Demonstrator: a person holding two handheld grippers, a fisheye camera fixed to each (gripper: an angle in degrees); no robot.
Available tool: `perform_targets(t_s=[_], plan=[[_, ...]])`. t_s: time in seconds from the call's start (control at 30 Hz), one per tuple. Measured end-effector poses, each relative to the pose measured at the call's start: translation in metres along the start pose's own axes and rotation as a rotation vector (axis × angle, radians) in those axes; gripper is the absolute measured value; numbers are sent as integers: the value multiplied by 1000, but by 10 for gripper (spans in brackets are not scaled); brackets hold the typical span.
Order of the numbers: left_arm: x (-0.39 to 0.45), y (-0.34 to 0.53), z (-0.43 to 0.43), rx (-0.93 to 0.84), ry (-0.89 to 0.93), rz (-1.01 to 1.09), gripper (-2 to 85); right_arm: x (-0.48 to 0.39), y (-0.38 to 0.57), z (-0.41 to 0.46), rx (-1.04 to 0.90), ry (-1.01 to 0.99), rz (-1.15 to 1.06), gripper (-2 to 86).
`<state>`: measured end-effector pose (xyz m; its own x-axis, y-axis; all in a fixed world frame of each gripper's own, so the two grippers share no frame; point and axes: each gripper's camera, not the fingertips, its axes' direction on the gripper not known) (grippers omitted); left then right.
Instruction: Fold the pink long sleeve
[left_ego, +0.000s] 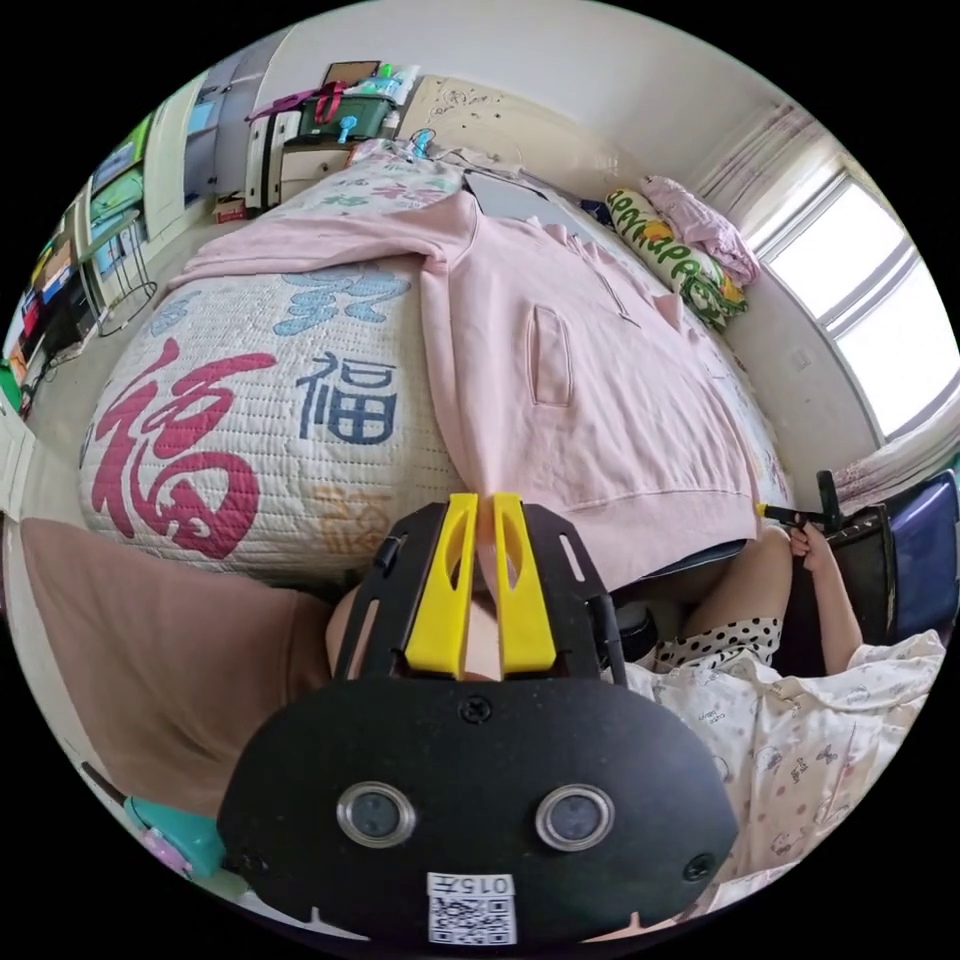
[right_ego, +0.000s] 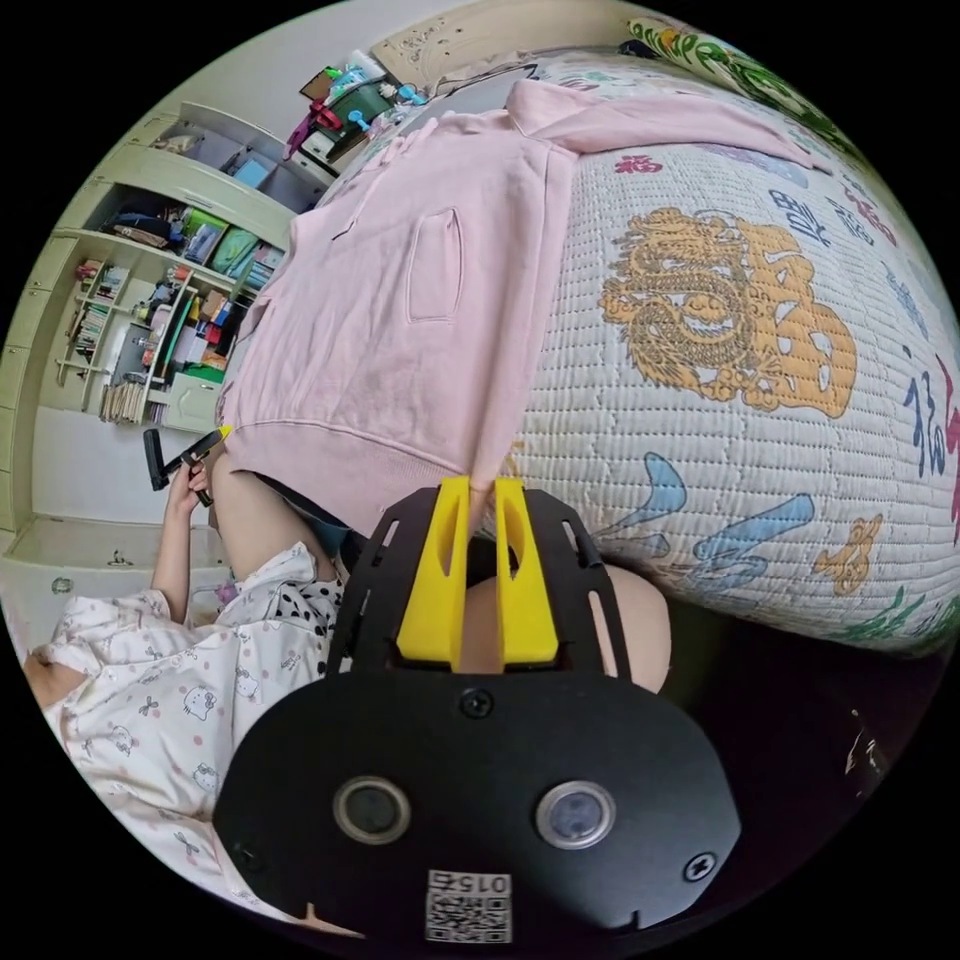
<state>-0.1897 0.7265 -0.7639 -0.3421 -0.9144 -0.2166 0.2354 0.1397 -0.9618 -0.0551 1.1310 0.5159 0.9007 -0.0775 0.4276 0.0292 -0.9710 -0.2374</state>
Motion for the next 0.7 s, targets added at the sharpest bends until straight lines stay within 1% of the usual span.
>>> perform_targets(t_s=[0.07,0.2,0.3,0.33,0.37,0.4,0.47,0.5,0.57,0.6,0.67,0.7], plan=[[8,4,16,-58,-1,9,51,-20,-16,-19,-25,10,-14,62],[-1,18,7,-19,44,-5,68,-30,-32,-69,13,-62,-18,67],[-12,22,-16,75,-45,-17,85,-16,-49,-128,123,-104,32,72],[-20,20,-24,116,-65,-43,92,-5,-59,-155,192,-119,71,75],[-31,15,-31,163,-64,-77,98,6,-69,-183,272,-132,109,77],[-37,13,-33,190,-59,-98,101,12,-76,-198,313,-138,129,78],[-73,4,-31,303,-30,-216,107,36,-106,-244,453,-148,209,86],[-83,2,-27,324,-25,-253,107,42,-115,-253,480,-151,230,89],[-123,-7,-4,376,-15,-393,113,70,-156,-284,556,-177,316,101],[-132,-9,3,390,-12,-424,115,78,-166,-291,573,-186,340,103],[-168,-11,36,429,12,-565,131,110,-208,-317,658,-231,438,111],[-176,-10,44,440,22,-601,133,117,-218,-323,680,-243,462,112]])
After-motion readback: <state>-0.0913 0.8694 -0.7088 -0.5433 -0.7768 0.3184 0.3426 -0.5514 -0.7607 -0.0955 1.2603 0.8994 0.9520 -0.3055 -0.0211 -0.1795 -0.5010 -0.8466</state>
